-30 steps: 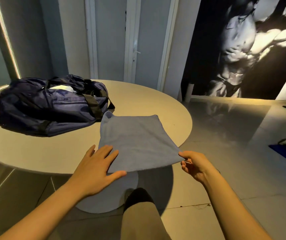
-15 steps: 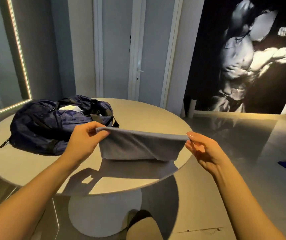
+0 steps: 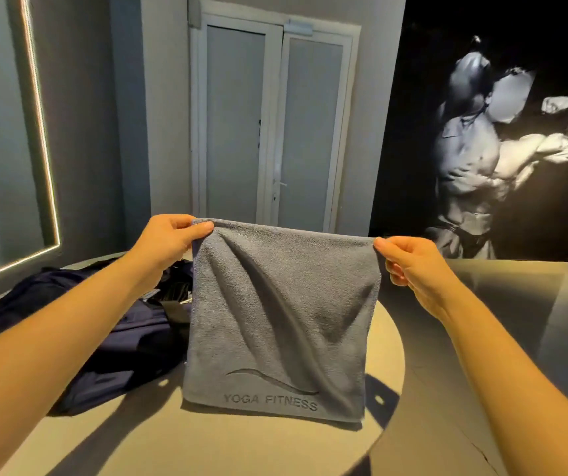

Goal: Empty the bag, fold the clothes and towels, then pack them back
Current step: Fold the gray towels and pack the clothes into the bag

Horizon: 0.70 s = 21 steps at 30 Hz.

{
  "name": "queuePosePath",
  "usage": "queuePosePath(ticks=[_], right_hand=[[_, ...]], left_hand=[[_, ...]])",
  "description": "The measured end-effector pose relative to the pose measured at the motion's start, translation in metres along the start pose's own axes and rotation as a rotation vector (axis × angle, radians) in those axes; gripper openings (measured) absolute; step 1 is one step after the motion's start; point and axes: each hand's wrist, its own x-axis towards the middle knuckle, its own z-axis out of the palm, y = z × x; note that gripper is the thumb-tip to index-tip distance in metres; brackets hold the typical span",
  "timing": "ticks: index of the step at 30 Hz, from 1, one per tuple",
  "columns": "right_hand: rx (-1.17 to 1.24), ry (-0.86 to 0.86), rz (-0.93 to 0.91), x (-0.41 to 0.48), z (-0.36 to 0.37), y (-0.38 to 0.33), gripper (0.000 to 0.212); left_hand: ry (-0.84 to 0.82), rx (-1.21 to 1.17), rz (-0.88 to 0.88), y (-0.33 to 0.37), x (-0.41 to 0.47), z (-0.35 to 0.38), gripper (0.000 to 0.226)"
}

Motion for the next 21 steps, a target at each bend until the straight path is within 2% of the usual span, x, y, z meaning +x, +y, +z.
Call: queuePosePath(ticks=[2,5,7,12,17,21], right_hand=[[-0.017,-0.019,0.010,0.026,-0.002,0.001,0.046],[-0.135,0.041,0.010,0.069,0.001,0.007,0.039],[-0.165,0.099,-0.002,0.094,0.004,0.009,0.044],[-0.068,0.258,-0.071,0.124,0.004,0.003,0.040],[0.074,0.287,0.018,0.109,0.005,0.016,0.038],[0.162,0.229,0.184,0.058,0.007,0.050,0.045]], left_hand=[[-0.049,-0.009,-0.053,-0.005,0.022,-0.002,0.015],[-0.105,0.091,-0.096,-0.009,0.053,0.000,0.022],[-0.079,0.132,-0.080,-0.004,0.073,0.008,0.025],[0.051,0.014,0.072,0.011,0.099,0.027,0.021],[-0.024,0.018,0.170,0.009,0.061,0.027,0.020],[-0.131,0.085,0.107,-0.026,0.004,0.023,0.017]])
